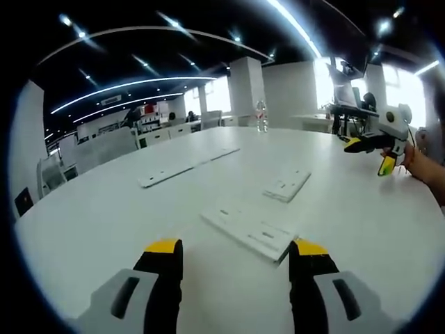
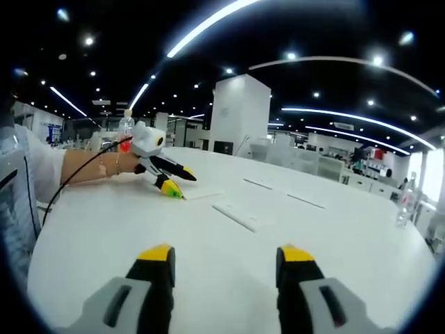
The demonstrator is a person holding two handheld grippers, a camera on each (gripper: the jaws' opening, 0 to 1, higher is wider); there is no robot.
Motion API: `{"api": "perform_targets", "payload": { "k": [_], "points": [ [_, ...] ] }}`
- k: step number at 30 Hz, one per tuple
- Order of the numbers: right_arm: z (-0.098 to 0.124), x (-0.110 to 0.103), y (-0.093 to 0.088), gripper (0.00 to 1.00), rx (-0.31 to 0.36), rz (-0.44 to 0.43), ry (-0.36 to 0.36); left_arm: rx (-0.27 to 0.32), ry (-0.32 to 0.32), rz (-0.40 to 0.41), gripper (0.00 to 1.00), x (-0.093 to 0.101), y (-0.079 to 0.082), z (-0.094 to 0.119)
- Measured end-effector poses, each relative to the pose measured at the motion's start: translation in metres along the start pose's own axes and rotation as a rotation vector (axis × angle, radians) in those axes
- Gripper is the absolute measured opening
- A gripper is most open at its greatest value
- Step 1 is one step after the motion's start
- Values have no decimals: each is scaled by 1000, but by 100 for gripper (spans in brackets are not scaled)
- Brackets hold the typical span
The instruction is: Locate the socket holder cover, grip the socket holder cover, clip it into the socket holder slot.
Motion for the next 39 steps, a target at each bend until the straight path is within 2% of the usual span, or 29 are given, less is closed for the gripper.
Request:
{"api": "perform_targets", "payload": {
  "k": [6, 11, 14, 15, 18, 21, 24, 27, 28, 32, 35, 37, 39],
  "points": [
    [0, 0, -1, 59, -2, -2, 3, -18, 6, 18, 60, 2, 0, 1],
    [-1, 0, -3, 59, -6, -8, 4, -26, 13, 29, 55, 6, -1, 9],
    [0, -2, -3, 59, 0, -8, 11, 51, -2, 61, 56, 15, 15, 23],
    [0, -2, -2, 59, 2, -4, 14, 52, -1, 59, 56, 16, 18, 26],
    [0, -3, -3, 59, 3, -2, 17, 107, -6, 19, 56, 26, 36, 42],
    [2, -1, -4, 59, -4, -8, 3, 201, -18, 6, 56, 39, 58, 65],
    [7, -2, 0, 59, 17, 8, -14, 295, -15, 9, 59, 55, 70, 95],
    [12, -3, 5, 59, 39, -3, -28, 324, -18, 11, 64, 69, 65, 117],
    [14, -4, 7, 59, 45, -4, -38, 352, -21, 14, 64, 73, 62, 125],
    [31, -24, 23, 58, 136, -1, -46, 426, -2, 58, 64, 76, 50, 153],
    [45, -47, 38, 57, 254, 28, -55, 536, 27, 187, 64, 68, 35, 172],
    [48, -58, 38, 56, 322, 19, -22, 573, 54, 264, 64, 61, 21, 175],
    [48, -59, 33, 53, 340, 14, -16, 580, 68, 298, 63, 57, 13, 173]
  ]
}}
Point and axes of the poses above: the point that each gripper's makers call its tool centre point, and the gripper's own axes: z roughly backward along the fingers, x roughly to its right, y roughly out of its top, the point moved 7 cm from there along z, roughly backward along the fingers, and after that the axes turned 5 degrees about y, right-handed, at the moved point
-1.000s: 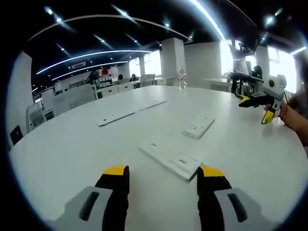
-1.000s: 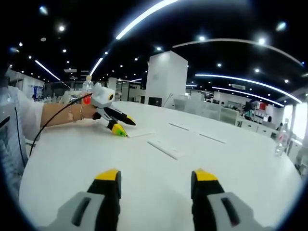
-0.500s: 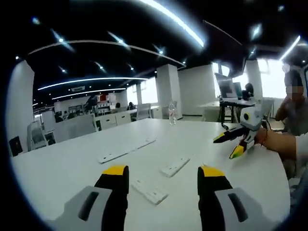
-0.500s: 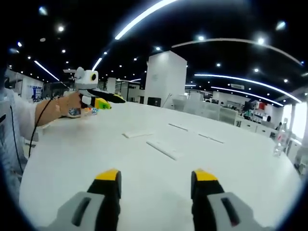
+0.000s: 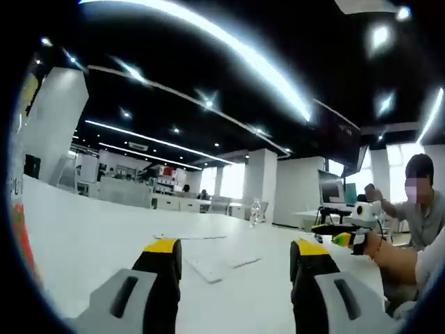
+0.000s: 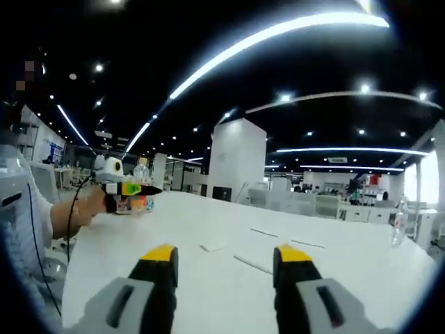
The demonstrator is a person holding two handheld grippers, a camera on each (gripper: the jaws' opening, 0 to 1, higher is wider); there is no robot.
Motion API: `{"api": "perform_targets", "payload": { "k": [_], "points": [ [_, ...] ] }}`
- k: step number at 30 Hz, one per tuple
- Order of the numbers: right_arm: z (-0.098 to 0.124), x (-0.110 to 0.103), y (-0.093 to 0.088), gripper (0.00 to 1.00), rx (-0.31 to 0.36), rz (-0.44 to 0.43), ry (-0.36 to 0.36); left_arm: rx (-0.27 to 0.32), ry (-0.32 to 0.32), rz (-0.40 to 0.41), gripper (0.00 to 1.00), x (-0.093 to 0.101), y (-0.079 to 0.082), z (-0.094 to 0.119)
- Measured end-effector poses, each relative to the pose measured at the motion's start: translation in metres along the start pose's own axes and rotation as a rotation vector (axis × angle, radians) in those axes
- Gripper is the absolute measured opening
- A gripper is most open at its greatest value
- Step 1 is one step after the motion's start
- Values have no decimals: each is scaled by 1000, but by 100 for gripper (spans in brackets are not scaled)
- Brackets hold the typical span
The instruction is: Locate the socket holder cover, grip the socket holder cover, clip it into the socket holder slot.
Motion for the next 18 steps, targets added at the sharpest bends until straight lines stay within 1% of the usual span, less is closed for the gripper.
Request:
{"api": "perform_targets", "payload": {
  "k": [2, 3, 4, 5, 6, 8, 9, 10, 14, 18],
  "points": [
    [5, 7, -8, 52, -48, -12, -54, -5, 19, 15, 64, -4, -3, 2],
    [7, 10, -12, 53, -73, -17, -81, -8, 29, 22, 65, -7, -5, 2],
    [9, 10, -10, 54, -47, 0, -86, 29, 25, 25, 66, -7, -1, 4],
    [11, 11, -7, 54, -2, 0, -103, 69, 25, 20, 68, -7, 2, 6],
    [14, 12, -7, 52, 18, -17, -112, 59, 37, 17, 70, -8, 1, 9],
    [18, 14, -8, 51, 11, -37, -124, 52, 63, -12, 73, -10, -2, 11],
    [23, 18, -8, 51, 5, -18, -181, 9, 93, -66, 73, -11, -7, 13],
    [25, 18, -8, 51, -1, -11, -193, 4, 98, -81, 73, -10, -7, 13],
    [23, 17, -11, 51, -17, -19, -197, 13, 98, -142, 74, -3, -8, 13],
    [18, 15, -17, 50, -76, 1, -199, 24, 108, -162, 75, -4, -6, 14]
  ]
}}
Point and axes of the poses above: the point that each gripper's makers call its tool centre point, and the gripper's own axes: z roughly backward along the fingers, x roughly to its right, y roughly out of its top, the point moved 7 cm from there along z, roughly backward along the fingers, and after that the axes turned 5 degrees about y, right-handed, at the moved point
